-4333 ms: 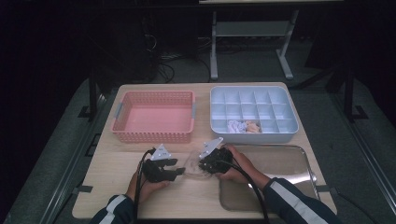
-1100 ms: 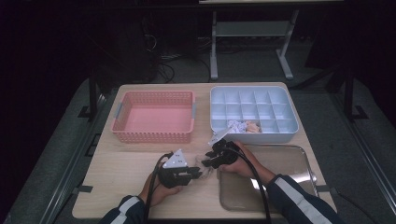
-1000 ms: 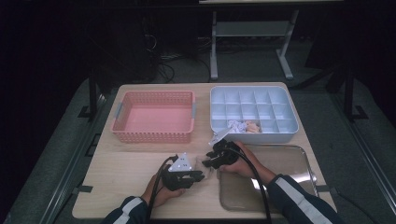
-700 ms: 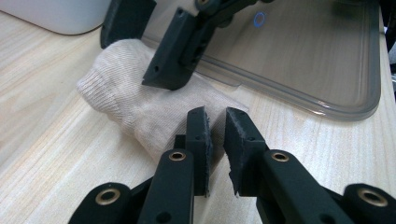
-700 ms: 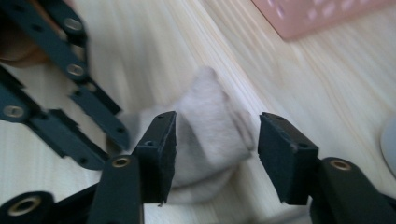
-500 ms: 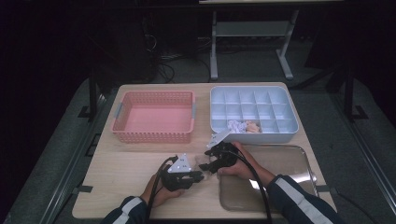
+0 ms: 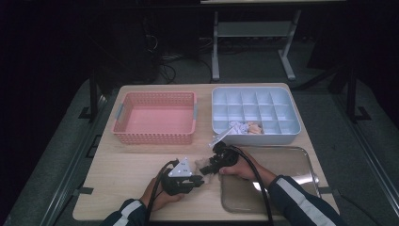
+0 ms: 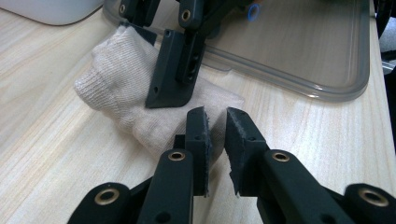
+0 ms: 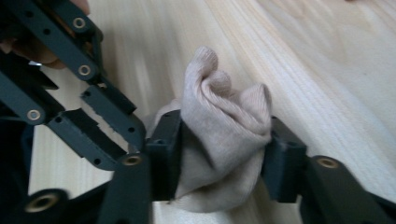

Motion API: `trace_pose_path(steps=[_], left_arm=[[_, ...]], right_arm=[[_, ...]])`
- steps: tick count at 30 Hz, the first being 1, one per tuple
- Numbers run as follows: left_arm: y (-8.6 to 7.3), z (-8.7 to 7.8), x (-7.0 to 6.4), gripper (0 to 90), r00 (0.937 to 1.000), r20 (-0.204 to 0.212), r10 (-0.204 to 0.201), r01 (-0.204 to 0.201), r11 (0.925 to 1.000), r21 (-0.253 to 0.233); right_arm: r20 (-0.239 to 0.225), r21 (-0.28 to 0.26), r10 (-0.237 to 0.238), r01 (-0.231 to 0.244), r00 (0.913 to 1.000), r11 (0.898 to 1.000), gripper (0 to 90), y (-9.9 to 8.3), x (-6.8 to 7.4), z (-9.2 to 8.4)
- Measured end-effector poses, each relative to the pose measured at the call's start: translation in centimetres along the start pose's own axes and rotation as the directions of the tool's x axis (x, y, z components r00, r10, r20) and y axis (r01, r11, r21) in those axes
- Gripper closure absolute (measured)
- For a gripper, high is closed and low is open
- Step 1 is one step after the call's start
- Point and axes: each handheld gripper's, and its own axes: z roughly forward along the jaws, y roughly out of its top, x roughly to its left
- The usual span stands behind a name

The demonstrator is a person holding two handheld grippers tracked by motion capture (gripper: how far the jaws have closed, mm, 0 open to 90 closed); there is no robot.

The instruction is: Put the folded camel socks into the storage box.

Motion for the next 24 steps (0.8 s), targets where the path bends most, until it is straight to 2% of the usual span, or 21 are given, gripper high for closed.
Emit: trace_pose_path(steps=[3, 6, 7, 9, 10, 12, 16, 17, 20, 22, 24], left_arm=[[0.0, -0.5, -0.1, 71.8, 1.0, -0.005, 0.004, -0.004, 0.9999, 0.016], [-0.3, -1.6, -0.2, 62.7, 0.9987, -0.045, 0.022, -0.019, 0.998, 0.061], [-0.5, -2.1, -0.1, 60.2, 0.9978, -0.062, 0.023, -0.019, 0.9975, 0.068], [-1.1, -3.4, 0.3, 52.1, 0.9953, -0.097, 0.008, -0.002, 0.9975, 0.07], [-1.5, -4.0, 0.4, 48.1, 0.9926, -0.121, -0.005, 0.013, 0.9974, 0.071], [-2.4, -5.2, 0.9, 40.1, 0.9821, -0.188, -0.01, 0.027, 0.9959, 0.086], [-4.2, -6.6, 2.0, 31.6, 0.97, -0.238, -0.048, 0.075, 0.9916, 0.105], [-4.7, -6.8, 2.4, 29.9, 0.968, -0.242, -0.065, 0.094, 0.9893, 0.111], [-5.7, -6.9, 3.6, 26.4, 0.9633, -0.245, -0.109, 0.139, 0.9845, 0.107], [-6.0, -6.9, 4.2, 24.7, 0.9631, -0.238, -0.126, 0.154, 0.9831, 0.1], [-6.2, -6.8, 4.6, 19.4, 0.9615, -0.239, -0.136, 0.162, 0.9827, 0.091]], right_arm=[[0.001, -0.003, -0.021, 0.021, 0.9998, 1.0, 64.1, 0.1, 0.3, -0.1], [0.037, 0.003, -0.074, 0.074, 0.9965, 0.997, 66.5, 0.1, 0.9, -0.2], [0.045, 0.004, -0.073, 0.072, 0.9964, 0.997, 66.8, 0.0, 1.1, -0.3], [0.066, 0.008, -0.102, 0.102, 0.9926, 0.995, 67.5, 0.0, 1.3, -0.4], [0.071, 0.01, -0.097, 0.097, 0.9927, 0.995, 67.7, 0.0, 1.5, -0.5], [0.094, 0.001, -0.139, 0.139, 0.9858, 0.99, 68.1, -0.1, 1.8, -0.7], [0.112, -0.001, -0.161, 0.162, 0.9806, 0.987, 68.4, -0.1, 2.3, -1.0], [0.109, -0.004, -0.153, 0.154, 0.9822, 0.988, 68.5, 0.0, 2.6, -1.1], [0.128, -0.022, -0.16, 0.164, 0.9787, 0.986, 68.8, 0.1, 2.8, -1.5], [0.135, -0.032, -0.161, 0.167, 0.9776, 0.985, 68.9, 0.1, 2.9, -1.8], [0.148, -0.035, -0.169, 0.176, 0.9744, 0.984, 68.9, 0.1, 3.0, -2.0]])
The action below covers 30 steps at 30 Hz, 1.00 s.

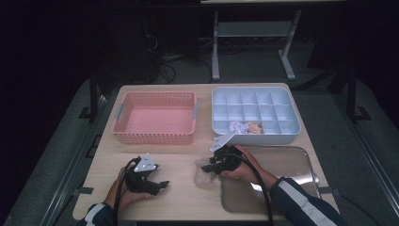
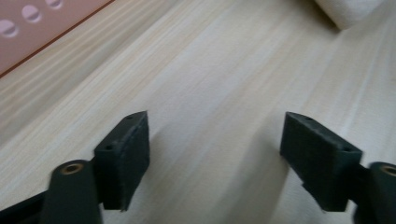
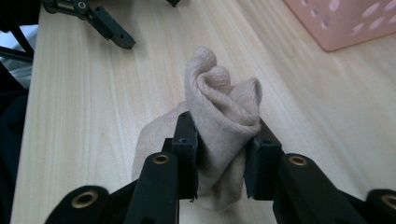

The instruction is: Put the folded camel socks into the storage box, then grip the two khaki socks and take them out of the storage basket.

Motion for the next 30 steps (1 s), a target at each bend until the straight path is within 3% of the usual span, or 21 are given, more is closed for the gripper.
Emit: trace_pose_path(steps=[6, 14, 22, 30], left_arm=[[-0.4, 0.5, 0.4, 14.0, 1.0, -0.002, -0.002, 0.002, 0.9982, -0.059], [-0.2, 0.6, 0.5, 13.8, 0.9996, -0.021, -0.019, 0.018, 0.9982, -0.057], [-0.1, 0.8, 0.6, 13.6, 0.9987, -0.033, -0.039, 0.037, 0.9975, -0.06], [0.0, 0.9, 0.6, 13.2, 0.9988, -0.035, -0.035, 0.033, 0.9978, -0.058]], right_arm=[[0.028, -0.046, -0.022, 0.023, 0.9994, 0.999, 68.8, 0.5, 0.0, -1.3], [0.084, -0.072, -0.039, 0.045, 0.9957, 0.996, 68.7, 0.6, -0.2, -3.0], [0.113, -0.084, -0.018, 0.028, 0.9935, 0.996, 68.6, 0.5, -0.6, -3.8], [0.15, -0.124, 0.011, 0.008, 0.9887, 0.992, 68.5, 0.4, -1.3, -5.7]])
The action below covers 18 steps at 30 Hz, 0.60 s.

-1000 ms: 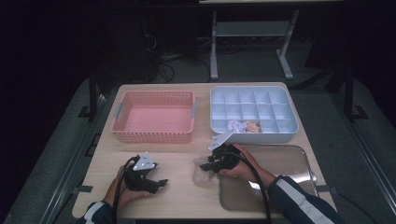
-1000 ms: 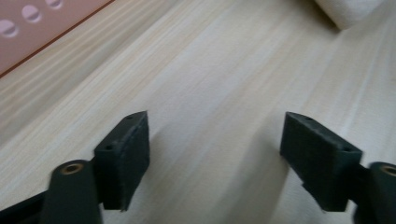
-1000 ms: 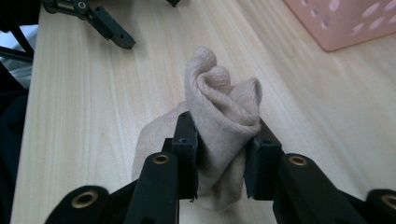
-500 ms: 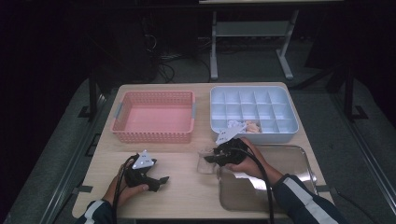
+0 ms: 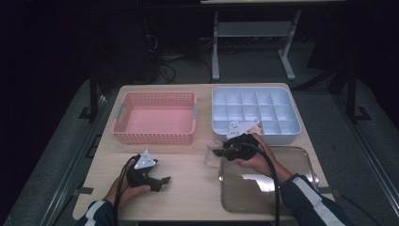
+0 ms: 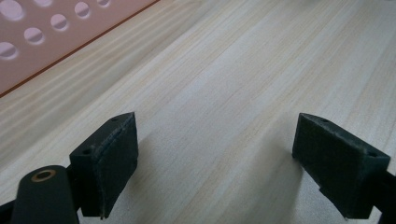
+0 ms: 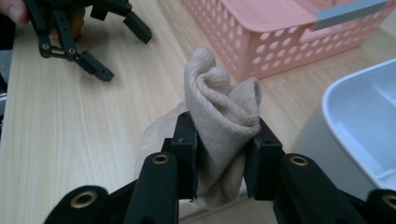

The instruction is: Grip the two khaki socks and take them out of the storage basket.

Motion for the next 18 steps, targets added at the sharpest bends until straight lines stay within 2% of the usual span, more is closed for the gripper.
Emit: trace_pose_path(steps=[12, 18], left_arm=[[0.2, 0.2, 0.0, 12.6, 1.0, -0.001, -0.002, 0.002, 1.0, 0.002], [0.2, 0.2, 0.0, 12.6, 1.0, -0.001, -0.002, 0.002, 1.0, 0.002]], right_arm=[[0.031, -0.015, 0.022, -0.022, 0.9993, 1.0, 68.5, -0.3, -0.8, -1.5], [0.044, -0.041, 0.037, -0.036, 0.9983, 0.999, 68.5, -0.3, -1.3, -2.5]])
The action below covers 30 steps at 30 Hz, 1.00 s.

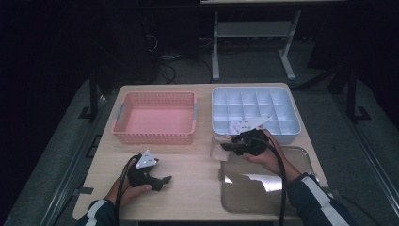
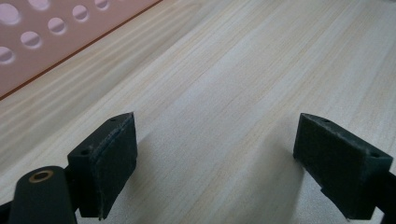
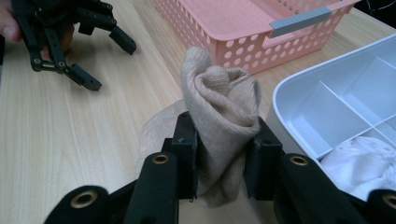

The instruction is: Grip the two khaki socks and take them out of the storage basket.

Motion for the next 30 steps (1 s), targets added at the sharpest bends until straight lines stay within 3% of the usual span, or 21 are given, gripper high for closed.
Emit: trace_pose_path(steps=[7, 10, 11, 12, 14, 16, 17, 19, 21, 28, 30], left_arm=[[0.0, 0.0, 0.0, 12.6, 1.0, -0.002, -0.003, 0.003, 1.0, 0.0], [0.5, 0.0, -0.4, 13.5, 0.9994, -0.016, -0.03, 0.03, 0.9992, 0.026], [0.8, 0.1, -0.6, 16.6, 0.9981, 0.022, -0.057, 0.057, 0.9984, 0.005], [1.3, -0.1, -0.8, 20.7, 0.9918, 0.09, -0.091, 0.096, 0.9938, -0.056], [2.6, -0.2, -1.5, 19.9, 0.9866, 0.125, -0.105, 0.119, 0.9862, -0.115], [4.2, -0.4, -2.5, 21.2, 0.975, 0.197, -0.103, 0.14, 0.9737, -0.18], [4.7, -0.4, -2.9, 21.2, 0.9732, 0.207, -0.1, 0.142, 0.9698, -0.198], [5.8, 0.0, -3.9, 21.2, 0.9675, 0.238, -0.085, 0.138, 0.9665, -0.217], [6.8, 0.7, -5.0, 21.4, 0.9669, 0.247, -0.064, 0.121, 0.9672, -0.223], [8.4, 3.4, -7.1, 22.5, 0.9684, 0.25, -0.003, 0.05, 0.9823, -0.181], [8.2, 3.3, -7.2, 22.3, 0.9747, 0.214, 0.063, -0.033, 0.9895, -0.141]], right_arm=[[-0.005, -0.019, 0.014, -0.014, 0.9999, 1.0, 68.6, 0.0, -0.3, -0.4], [-0.019, -0.025, 0.015, -0.015, 0.9997, 1.0, 68.6, 0.0, -0.2, -0.3], [-0.019, -0.026, 0.011, -0.012, 0.9998, 1.0, 68.6, 0.0, -0.1, -0.2], [-0.026, -0.028, 0.01, -0.011, 0.9996, 1.0, 68.5, 0.1, 0.1, -0.2], [-0.028, -0.028, -0.006, 0.005, 0.9996, 1.0, 68.6, 0.2, 0.6, 0.1], [-0.033, -0.018, -0.018, 0.018, 0.9993, 1.0, 68.6, 0.2, 1.1, 0.5], [-0.037, -0.013, -0.022, 0.022, 0.9991, 1.0, 68.6, 0.3, 1.5, 0.8], [-0.046, -0.01, -0.032, 0.031, 0.9984, 0.999, 68.6, 0.3, 1.9, 1.1], [-0.05, 0.002, -0.046, 0.046, 0.9977, 0.999, 68.6, 0.2, 2.4, 1.6], [-0.06, 0.01, -0.072, 0.073, 0.9956, 0.997, 68.6, 0.4, 3.1, 1.8], [-0.043, -0.006, -0.072, 0.071, 0.9965, 0.997, 68.6, 0.6, 2.9, 1.2]])
